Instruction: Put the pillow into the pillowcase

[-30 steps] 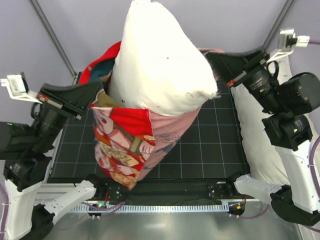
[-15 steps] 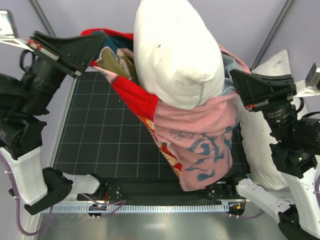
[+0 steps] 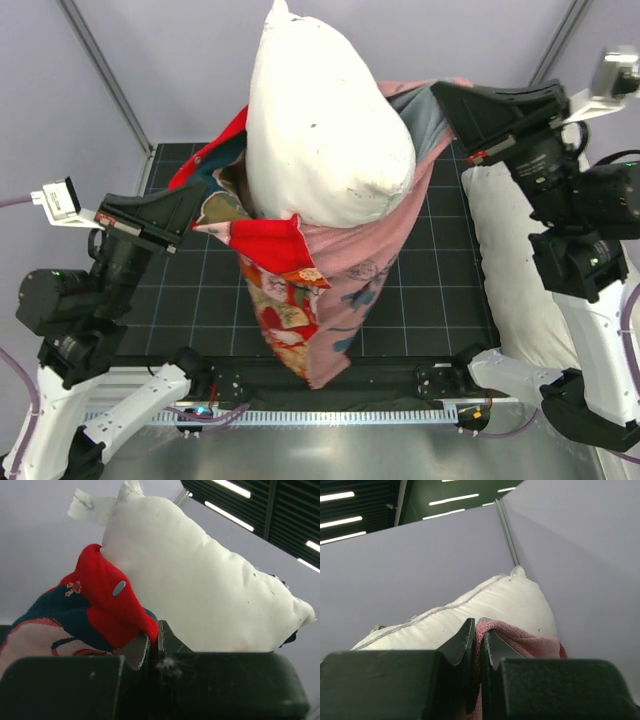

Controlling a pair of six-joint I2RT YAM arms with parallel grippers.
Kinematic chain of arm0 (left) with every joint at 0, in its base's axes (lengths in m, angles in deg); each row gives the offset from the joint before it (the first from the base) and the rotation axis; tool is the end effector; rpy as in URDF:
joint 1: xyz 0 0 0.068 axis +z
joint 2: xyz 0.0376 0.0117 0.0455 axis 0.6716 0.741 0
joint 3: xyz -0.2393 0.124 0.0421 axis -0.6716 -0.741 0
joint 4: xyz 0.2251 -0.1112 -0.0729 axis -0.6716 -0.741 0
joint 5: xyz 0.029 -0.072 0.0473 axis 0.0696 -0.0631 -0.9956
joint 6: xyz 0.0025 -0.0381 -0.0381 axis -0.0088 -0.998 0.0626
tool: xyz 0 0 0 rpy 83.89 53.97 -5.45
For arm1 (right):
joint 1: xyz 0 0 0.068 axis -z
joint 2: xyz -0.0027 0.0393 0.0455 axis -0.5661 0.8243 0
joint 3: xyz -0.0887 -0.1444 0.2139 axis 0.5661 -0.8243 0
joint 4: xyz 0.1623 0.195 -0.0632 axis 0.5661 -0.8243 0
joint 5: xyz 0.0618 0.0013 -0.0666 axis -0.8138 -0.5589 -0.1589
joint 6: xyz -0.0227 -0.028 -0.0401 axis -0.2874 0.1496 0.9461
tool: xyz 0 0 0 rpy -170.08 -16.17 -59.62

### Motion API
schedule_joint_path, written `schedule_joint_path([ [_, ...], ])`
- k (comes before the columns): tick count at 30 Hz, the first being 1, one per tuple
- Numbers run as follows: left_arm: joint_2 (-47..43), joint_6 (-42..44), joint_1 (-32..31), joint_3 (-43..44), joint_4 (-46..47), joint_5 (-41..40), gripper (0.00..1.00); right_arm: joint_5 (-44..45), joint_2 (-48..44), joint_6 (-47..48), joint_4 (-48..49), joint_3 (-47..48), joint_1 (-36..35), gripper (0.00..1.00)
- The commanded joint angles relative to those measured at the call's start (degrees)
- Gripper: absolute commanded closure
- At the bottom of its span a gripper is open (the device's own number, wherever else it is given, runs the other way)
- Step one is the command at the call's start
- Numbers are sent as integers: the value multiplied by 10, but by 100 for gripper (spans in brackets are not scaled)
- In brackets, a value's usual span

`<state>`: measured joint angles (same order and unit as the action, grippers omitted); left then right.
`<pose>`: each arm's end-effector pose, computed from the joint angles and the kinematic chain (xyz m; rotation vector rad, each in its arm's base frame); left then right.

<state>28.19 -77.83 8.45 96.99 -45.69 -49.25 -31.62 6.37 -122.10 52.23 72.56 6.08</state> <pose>0.0517 -0.0338 0.5248 -0.1411 1.1472 -1.2367 0.1119 0.0710 0.6072 -0.2148 0.9737 1.1140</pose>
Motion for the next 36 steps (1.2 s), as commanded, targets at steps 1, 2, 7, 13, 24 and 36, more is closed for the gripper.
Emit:
schedule_joint_path([
  [1,-40,-22,4,-73,188,-25,100,45,-22,23,207,117,9,96],
  [2,-41,-25,3,-83,200,-23,100,45,-18,23,215,126,9,96],
  [7,-1,-55,3,-80,248,-2,100,73,-4,66,163,202,9,96],
  [13,156,-39,3,154,225,29,100,81,-73,82,127,83,9,96],
  [24,217,205,3,546,-26,-113,100,-37,8,-78,479,-218,-67,96],
  [36,272,35,1,391,95,31,100,146,-56,145,112,77,-94,96],
])
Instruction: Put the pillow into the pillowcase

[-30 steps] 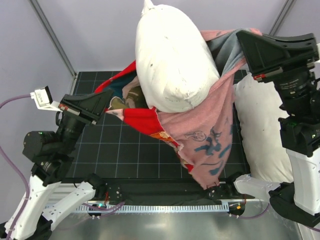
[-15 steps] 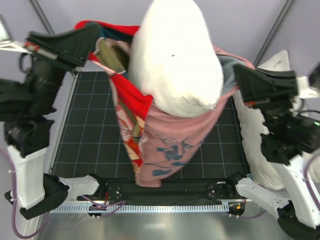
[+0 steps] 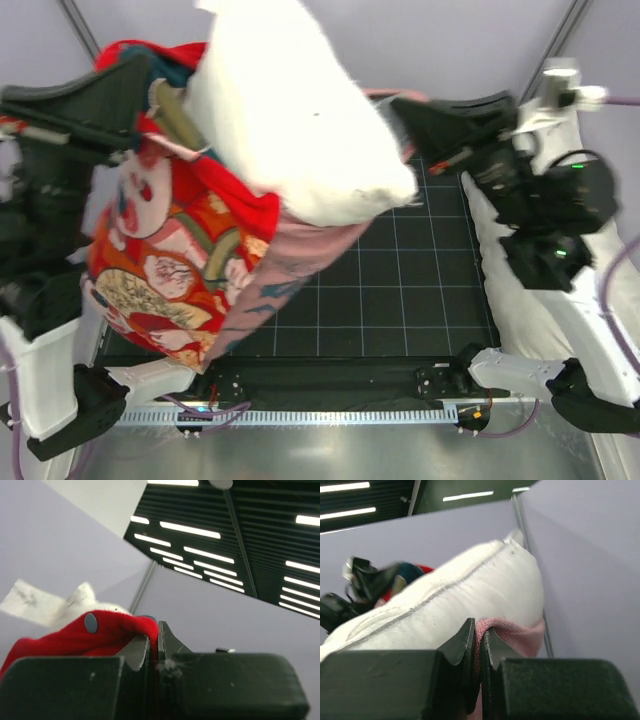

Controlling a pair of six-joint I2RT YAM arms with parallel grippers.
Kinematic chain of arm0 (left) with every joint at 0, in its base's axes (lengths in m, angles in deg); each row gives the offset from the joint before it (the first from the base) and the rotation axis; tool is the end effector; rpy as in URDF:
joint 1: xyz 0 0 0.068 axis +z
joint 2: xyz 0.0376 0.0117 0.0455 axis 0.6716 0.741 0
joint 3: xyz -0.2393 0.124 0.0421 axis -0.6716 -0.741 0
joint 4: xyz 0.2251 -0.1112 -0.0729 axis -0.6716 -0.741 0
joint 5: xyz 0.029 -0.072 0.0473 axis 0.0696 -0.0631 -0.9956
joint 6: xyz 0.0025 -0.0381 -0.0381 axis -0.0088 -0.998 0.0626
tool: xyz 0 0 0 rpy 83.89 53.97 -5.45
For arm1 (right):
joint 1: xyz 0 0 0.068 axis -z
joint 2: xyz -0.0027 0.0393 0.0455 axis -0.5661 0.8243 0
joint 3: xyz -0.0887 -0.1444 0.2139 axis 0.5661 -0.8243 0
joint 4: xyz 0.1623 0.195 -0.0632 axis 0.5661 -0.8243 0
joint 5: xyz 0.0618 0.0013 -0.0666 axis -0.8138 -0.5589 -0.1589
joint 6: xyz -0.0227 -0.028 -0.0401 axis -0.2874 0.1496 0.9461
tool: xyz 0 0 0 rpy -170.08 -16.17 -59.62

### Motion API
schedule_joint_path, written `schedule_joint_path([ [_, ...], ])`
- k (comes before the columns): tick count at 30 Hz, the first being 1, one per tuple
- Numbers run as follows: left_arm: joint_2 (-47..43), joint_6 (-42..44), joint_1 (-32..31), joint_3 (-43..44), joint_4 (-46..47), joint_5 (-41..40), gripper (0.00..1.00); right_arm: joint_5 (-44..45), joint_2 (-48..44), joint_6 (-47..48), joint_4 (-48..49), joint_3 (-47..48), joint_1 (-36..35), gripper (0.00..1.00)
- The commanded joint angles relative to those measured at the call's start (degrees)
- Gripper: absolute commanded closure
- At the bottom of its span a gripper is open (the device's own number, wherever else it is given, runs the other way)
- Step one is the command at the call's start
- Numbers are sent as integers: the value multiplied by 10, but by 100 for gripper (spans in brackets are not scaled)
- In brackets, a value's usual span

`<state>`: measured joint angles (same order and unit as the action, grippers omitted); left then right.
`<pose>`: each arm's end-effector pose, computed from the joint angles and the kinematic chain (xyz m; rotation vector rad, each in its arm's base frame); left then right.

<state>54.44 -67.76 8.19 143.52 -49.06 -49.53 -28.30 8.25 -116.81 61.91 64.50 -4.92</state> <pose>0.0472 -0.0309 0.6683 -0.0373 0.8252 -1.1457 0.1285 0.1149 0.5812 -0.2966 0.9530 1.1804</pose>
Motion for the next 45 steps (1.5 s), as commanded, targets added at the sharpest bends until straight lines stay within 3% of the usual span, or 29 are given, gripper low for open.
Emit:
schedule_joint_path([
  [1,5,-73,3,-97,151,35,100,112,-50,106,-12,205,16,96],
  [2,2,-75,3,-112,157,31,99,109,-32,115,-60,298,16,96],
  [4,-2,-69,3,-126,154,20,99,93,14,116,-85,393,16,96],
  [7,-13,-42,3,-103,101,-49,100,55,44,94,-90,415,16,96],
  [10,-23,11,3,-60,58,-109,99,6,48,65,-43,344,16,96],
  [12,-18,37,3,-19,47,-126,100,-14,22,42,21,229,16,96],
  [13,3,63,3,44,28,-125,99,-14,9,33,50,130,16,96],
  [17,65,82,3,201,-5,-91,100,12,-57,14,176,-71,16,96],
  [19,71,79,3,211,-2,-78,100,34,-89,6,212,-144,16,96],
  [21,59,72,3,178,0,-74,100,42,-97,6,212,-154,16,96],
  [23,26,72,3,132,14,-74,100,44,-82,15,169,-100,16,96],
  [24,13,66,3,64,21,-76,100,46,-72,21,144,-67,16,96],
  [27,-53,44,3,-85,50,-77,100,58,-21,41,53,97,18,96],
  [31,-135,-6,3,-287,89,-68,100,51,90,72,-74,393,18,96],
  [34,-196,-38,3,-421,128,-81,99,47,126,73,-90,489,18,96],
  [37,-220,-50,3,-485,154,-99,99,39,126,67,-76,466,18,96],
  [39,-216,-45,3,-480,154,-104,100,35,105,66,-62,429,18,96],
  [42,-191,-21,3,-408,133,-103,100,35,74,68,-45,337,18,96],
  [45,-149,36,3,-282,99,-126,100,35,38,72,-31,250,18,96],
])
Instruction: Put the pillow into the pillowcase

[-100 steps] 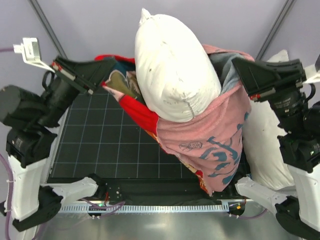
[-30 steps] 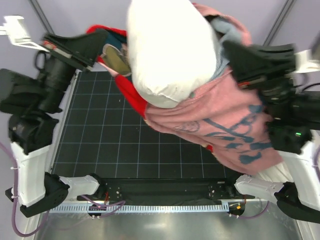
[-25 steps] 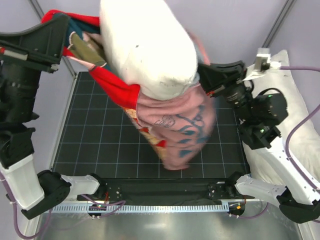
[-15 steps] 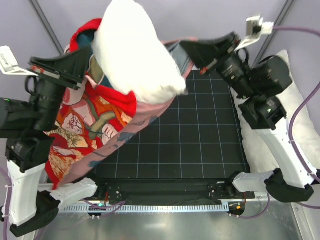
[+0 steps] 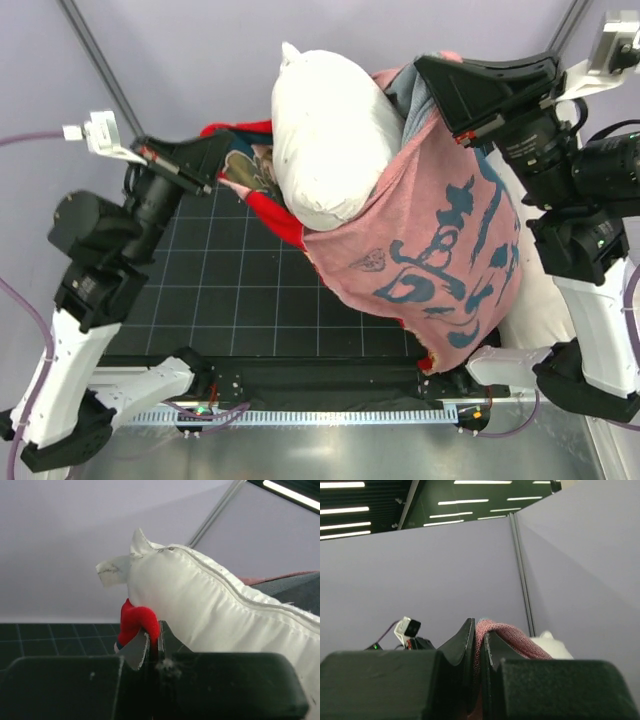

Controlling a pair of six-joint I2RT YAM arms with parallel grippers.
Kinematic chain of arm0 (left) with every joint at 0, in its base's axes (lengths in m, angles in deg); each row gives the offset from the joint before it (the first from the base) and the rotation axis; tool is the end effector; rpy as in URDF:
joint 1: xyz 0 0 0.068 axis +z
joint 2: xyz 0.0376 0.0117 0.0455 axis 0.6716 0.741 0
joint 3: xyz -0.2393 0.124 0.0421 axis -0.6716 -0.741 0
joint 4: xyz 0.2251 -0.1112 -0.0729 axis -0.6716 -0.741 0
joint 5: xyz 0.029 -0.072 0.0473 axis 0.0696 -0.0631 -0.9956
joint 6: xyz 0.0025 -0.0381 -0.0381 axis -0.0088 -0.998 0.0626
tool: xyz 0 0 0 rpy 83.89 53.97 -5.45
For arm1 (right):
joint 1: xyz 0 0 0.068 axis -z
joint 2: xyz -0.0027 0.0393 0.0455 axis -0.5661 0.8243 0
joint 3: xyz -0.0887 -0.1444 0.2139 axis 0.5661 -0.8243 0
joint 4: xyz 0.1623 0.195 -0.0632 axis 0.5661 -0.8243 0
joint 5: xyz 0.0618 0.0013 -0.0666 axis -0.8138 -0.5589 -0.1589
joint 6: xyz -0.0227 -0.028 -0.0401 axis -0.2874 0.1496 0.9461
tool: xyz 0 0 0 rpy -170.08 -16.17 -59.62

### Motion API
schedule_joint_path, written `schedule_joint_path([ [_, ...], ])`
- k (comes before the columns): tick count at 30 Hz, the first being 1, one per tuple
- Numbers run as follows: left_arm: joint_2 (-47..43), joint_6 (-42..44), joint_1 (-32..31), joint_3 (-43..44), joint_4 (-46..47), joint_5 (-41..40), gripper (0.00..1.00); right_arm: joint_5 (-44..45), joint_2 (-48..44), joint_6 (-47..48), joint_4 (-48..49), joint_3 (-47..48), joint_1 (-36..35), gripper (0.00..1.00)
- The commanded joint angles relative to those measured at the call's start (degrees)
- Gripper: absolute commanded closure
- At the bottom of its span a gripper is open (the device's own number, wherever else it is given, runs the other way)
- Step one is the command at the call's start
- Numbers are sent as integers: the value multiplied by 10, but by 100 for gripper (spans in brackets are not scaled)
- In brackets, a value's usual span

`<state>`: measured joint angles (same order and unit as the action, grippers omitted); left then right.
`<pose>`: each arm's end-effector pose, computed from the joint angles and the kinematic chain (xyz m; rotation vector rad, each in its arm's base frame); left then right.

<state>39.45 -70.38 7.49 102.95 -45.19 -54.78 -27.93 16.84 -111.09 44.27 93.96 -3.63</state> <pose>0.0999 -0.0642 0.5391 -0.1484 1.2168 -1.0585 0.1000 0.0873 0.6578 -0.3166 0.8715 1.0696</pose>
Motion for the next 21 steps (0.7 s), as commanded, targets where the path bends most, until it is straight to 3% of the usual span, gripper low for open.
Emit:
schedule_joint_path([
  [1,46,101,10,240,24,-83,99,35,-63,16,150,-78,6,96],
  [4,141,153,10,460,-48,-83,100,45,-126,6,219,-243,5,96],
  [5,207,169,10,588,-80,-77,100,50,-138,2,236,-281,5,96],
  [7,247,173,9,670,-85,-60,99,60,-170,-11,276,-378,5,96],
  [9,220,164,4,593,-18,-58,99,69,-185,-22,315,-442,5,96],
  [14,198,145,4,508,-24,-36,100,101,-181,-28,268,-435,6,96],
  [17,166,125,4,372,-3,-8,100,141,-188,-46,185,-449,6,96],
  [18,138,110,3,269,30,2,100,154,-194,-52,162,-492,6,96],
  [21,89,82,4,122,89,34,100,193,-236,-98,164,-635,7,96],
])
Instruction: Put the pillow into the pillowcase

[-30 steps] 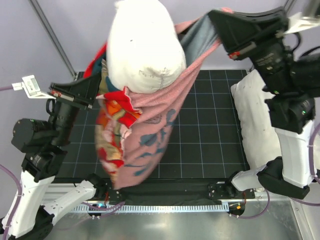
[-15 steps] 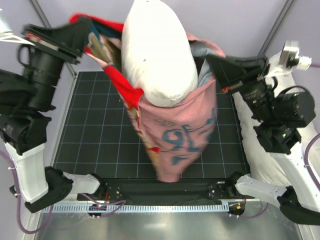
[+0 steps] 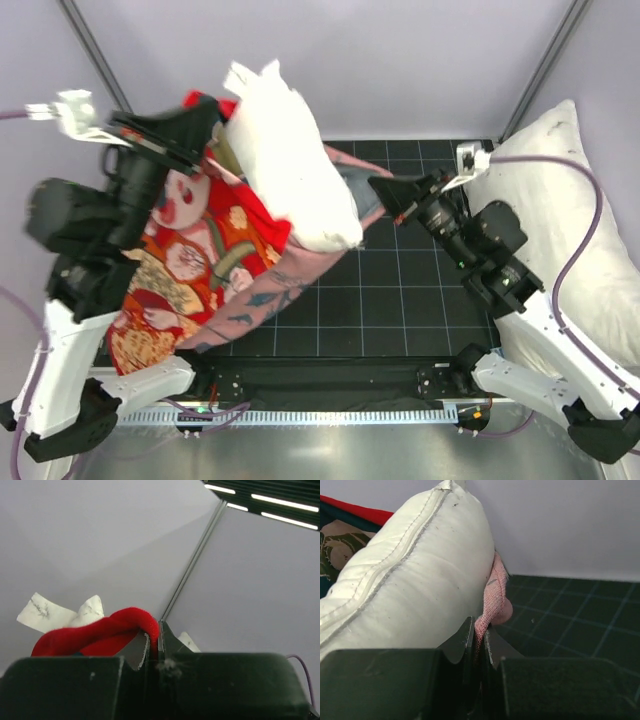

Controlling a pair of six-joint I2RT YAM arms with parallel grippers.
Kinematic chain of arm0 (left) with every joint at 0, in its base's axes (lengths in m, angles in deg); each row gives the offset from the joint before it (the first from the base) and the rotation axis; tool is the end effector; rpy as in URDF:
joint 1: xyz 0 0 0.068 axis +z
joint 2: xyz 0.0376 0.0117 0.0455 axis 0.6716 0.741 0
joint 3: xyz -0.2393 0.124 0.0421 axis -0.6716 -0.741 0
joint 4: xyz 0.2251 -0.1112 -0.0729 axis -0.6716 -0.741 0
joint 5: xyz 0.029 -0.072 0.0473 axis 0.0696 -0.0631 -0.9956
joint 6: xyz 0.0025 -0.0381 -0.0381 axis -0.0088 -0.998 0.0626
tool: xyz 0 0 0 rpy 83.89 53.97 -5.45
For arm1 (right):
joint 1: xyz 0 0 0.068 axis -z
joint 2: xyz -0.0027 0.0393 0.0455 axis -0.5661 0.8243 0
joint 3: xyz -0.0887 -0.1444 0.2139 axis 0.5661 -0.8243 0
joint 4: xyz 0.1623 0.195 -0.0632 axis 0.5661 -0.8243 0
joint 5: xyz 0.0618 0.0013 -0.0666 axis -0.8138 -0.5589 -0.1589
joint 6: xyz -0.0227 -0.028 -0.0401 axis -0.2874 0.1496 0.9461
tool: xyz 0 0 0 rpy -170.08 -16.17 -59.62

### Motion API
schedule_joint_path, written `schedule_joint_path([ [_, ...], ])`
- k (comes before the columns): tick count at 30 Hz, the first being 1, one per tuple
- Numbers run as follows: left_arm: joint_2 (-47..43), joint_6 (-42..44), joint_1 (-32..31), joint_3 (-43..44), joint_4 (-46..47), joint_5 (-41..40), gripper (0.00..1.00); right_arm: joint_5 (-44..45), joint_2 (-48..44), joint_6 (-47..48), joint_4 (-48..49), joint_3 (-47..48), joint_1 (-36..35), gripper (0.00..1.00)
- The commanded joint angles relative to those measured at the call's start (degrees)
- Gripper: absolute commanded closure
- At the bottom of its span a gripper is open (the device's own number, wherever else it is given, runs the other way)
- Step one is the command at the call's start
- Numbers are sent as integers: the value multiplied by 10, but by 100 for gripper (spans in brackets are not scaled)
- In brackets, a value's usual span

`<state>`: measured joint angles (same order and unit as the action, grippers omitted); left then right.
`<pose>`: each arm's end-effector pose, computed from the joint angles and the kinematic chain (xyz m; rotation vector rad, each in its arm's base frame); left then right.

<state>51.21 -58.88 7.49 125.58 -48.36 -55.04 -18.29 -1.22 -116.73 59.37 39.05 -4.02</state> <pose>0.0995 -0.0638 0.6129 -0.0420 1.0679 -0.9168 0.1493 0.1201 0.4689 -0.1455 1.3018 1.0197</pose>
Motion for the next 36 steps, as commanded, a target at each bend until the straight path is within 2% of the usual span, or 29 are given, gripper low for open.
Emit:
schedule_joint_path([
  [1,-34,-50,4,-177,141,44,100,105,-68,-55,15,-123,11,96],
  [2,-40,-60,3,-209,149,60,100,114,-93,-77,16,-190,14,96],
  [5,-62,-92,3,-323,197,75,100,154,-133,-104,-23,-284,24,96],
  [7,-78,-106,1,-370,228,93,100,183,-176,-109,-55,-307,31,96],
  [8,-82,-113,-2,-399,233,97,99,193,-189,-103,-102,-310,36,96],
  [10,-88,-116,-8,-414,237,110,100,229,-216,-80,-160,-292,53,84],
  [11,-91,-116,-16,-427,236,117,99,247,-221,-72,-224,-258,58,75],
  [12,-95,-116,-24,-434,237,121,100,264,-225,-51,-254,-237,68,54],
  [13,-102,-115,-31,-442,237,119,100,303,-223,-43,-285,-214,71,45],
  [15,-105,-114,-54,-463,237,114,100,331,-214,-21,-366,-144,76,34],
  [19,-95,-108,-91,-474,235,110,99,349,-185,6,-458,-54,77,27],
  [25,-60,-70,-152,-449,222,56,100,146,-172,-7,-472,-39,77,27],
  [29,-16,-56,-179,-414,215,50,100,48,-151,-29,-442,-103,77,25],
  [35,89,-18,-232,-342,201,15,100,5,-145,-76,-364,-244,77,26],
  [36,107,-17,-238,-330,201,11,100,-5,-143,-88,-345,-265,77,32],
])
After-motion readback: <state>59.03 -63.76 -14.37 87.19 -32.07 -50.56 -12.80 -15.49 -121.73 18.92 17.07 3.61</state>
